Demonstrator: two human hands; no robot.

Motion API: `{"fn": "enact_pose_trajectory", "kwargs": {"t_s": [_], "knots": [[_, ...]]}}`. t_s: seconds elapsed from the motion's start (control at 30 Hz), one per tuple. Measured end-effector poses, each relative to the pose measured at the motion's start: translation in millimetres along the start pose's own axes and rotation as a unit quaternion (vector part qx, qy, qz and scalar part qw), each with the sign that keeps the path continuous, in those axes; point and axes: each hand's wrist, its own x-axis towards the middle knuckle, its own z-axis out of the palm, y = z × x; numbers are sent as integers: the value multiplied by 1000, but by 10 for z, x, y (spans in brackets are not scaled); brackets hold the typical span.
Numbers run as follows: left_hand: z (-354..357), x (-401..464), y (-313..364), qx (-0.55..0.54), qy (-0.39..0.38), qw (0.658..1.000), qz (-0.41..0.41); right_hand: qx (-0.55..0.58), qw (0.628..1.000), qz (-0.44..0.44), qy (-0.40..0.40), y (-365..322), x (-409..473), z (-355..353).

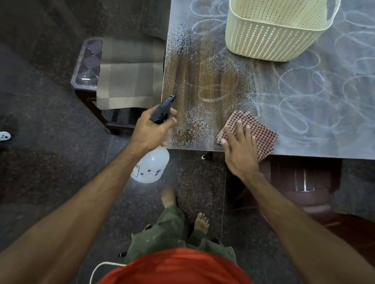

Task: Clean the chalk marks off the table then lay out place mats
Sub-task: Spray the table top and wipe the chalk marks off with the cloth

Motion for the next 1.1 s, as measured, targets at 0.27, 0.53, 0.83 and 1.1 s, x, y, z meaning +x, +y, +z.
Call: {"fn": "enact_pose_trajectory", "kwargs": {"t_s": [0.27,0.53,0.83,1.1], "knots": [[-191,35,-107,-11,12,1000,-2,-101,995,-24,-2,405,269,-40],[-236,275,-51,-18,3,1000,6,-96,995,-40,3,-344,799,55],[-337,461,-89,-15,2,1000,1,-127,981,-145,-36,-273,314,225],[-416,537,-153,-10,12,1000,-12,-80,996,-38,1,-770,954,137]]}}
